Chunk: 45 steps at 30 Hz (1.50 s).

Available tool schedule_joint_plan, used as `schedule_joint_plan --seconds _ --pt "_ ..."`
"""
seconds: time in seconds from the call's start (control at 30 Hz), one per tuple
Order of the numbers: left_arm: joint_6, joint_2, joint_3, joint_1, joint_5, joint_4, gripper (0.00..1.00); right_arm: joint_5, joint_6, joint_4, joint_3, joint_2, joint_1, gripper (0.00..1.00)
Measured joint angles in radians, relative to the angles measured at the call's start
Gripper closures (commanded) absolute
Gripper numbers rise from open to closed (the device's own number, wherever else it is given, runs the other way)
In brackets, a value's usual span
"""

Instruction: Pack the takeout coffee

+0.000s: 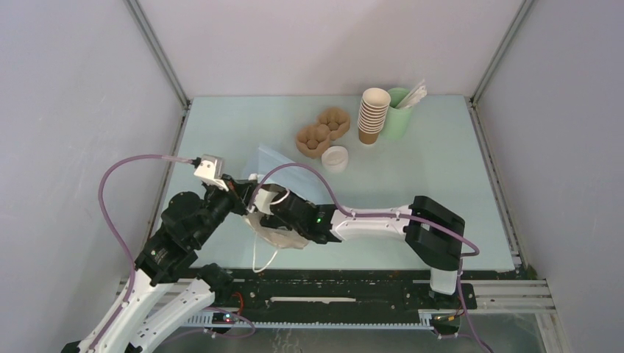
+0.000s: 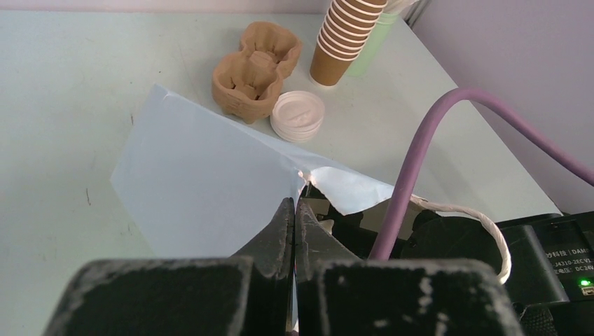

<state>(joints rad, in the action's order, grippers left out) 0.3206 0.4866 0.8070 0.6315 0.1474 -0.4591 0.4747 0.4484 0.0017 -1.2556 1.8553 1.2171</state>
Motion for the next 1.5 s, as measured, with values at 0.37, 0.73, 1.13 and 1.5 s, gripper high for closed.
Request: schedule_joint_plan --seconds 0.37,0.73,1.13,1.5 --pt "0.0 -0.001 0.0 0.0 0.007 -0.017 1.0 0.013 0.061 0.009 -0.004 0.011 -0.007 0.08" --pt "-0.007 -0.011 0.0 0.0 0.03 -0.026 1.0 0.022 0.113 0.014 -0.064 0.082 -0.014 0.12" --pt "-0.006 -0.035 0.0 0.0 0.058 -0.032 1.0 0.026 0.133 0.053 -0.06 0.086 -0.011 0.34" --pt "-0.006 -0.045 -0.002 0.001 0.088 -0.06 1.0 -0.065 0.107 0.082 0.054 -0.084 -0.001 0.44"
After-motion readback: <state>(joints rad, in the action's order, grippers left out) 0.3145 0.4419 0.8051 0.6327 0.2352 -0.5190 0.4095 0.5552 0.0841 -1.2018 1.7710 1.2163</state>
